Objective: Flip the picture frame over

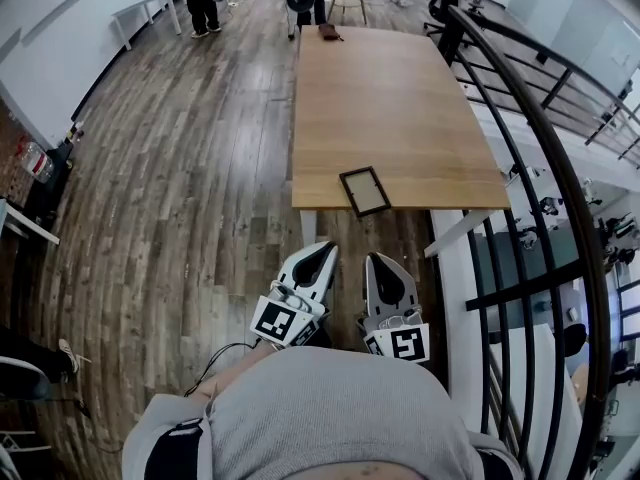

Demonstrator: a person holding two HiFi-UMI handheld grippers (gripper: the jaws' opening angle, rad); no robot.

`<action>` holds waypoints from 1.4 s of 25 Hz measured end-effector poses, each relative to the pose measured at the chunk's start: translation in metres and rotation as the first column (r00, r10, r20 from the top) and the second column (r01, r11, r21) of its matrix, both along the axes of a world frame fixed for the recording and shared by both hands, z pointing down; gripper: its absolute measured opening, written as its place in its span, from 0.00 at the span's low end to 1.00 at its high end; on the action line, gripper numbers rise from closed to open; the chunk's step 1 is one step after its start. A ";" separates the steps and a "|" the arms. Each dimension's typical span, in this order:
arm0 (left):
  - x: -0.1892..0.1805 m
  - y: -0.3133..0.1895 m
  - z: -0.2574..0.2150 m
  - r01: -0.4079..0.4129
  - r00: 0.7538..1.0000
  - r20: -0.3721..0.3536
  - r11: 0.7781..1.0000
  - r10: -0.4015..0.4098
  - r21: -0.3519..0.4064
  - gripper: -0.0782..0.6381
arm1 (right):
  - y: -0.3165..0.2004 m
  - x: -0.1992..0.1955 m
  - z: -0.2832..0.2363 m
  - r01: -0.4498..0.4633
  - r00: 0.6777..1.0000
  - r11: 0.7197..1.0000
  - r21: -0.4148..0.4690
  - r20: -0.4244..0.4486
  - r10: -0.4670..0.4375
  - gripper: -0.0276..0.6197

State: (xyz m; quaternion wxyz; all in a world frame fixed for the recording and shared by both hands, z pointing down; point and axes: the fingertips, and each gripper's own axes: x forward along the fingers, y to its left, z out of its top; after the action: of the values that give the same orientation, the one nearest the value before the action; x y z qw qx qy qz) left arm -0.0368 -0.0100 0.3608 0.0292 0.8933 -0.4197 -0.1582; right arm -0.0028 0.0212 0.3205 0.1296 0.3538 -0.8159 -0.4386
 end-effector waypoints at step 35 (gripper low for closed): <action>0.020 -0.184 0.033 0.071 0.993 0.101 0.992 -0.061 -0.107 0.12 | -0.204 0.062 0.106 0.151 0.649 0.688 -0.710 0.596 0.473 0.07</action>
State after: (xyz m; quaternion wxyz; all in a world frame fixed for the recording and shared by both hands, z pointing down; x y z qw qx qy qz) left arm -0.0169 -0.1939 0.3936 0.0528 0.8826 -0.4581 -0.0917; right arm 0.0596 -0.1832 0.4263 -0.0476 0.5002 -0.8578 0.1078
